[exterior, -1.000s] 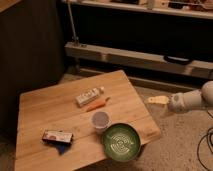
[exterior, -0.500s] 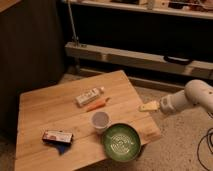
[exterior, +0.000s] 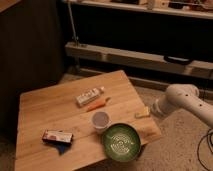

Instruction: Drag the ceramic bowl in a circle

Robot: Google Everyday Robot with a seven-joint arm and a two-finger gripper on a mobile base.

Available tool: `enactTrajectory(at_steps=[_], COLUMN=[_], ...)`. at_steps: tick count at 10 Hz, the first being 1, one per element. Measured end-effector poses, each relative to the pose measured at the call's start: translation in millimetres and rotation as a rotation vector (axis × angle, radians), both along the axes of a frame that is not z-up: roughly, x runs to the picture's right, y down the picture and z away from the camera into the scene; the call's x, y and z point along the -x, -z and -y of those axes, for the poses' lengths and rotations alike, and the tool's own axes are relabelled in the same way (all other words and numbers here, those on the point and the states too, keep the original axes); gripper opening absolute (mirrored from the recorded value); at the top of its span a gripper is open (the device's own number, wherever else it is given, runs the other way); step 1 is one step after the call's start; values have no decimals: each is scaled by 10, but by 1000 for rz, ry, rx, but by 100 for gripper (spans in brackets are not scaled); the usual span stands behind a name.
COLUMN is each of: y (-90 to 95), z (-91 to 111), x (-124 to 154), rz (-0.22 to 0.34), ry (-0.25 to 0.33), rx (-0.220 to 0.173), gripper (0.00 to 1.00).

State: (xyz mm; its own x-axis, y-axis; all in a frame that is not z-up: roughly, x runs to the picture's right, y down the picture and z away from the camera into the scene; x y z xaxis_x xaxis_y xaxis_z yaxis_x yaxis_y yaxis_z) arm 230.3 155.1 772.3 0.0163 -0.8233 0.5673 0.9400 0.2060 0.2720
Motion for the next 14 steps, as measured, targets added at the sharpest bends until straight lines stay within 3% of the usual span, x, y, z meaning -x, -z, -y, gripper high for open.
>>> enactTrajectory(at_steps=[3, 6, 12, 14], y=[12, 0, -19, -95], z=[-51, -155, -155, -229], x=[29, 17, 5, -13], rz=[37, 24, 20, 88], ry=[14, 15, 7, 27], rx=[25, 48, 48, 62], gripper=[80, 80, 80, 80])
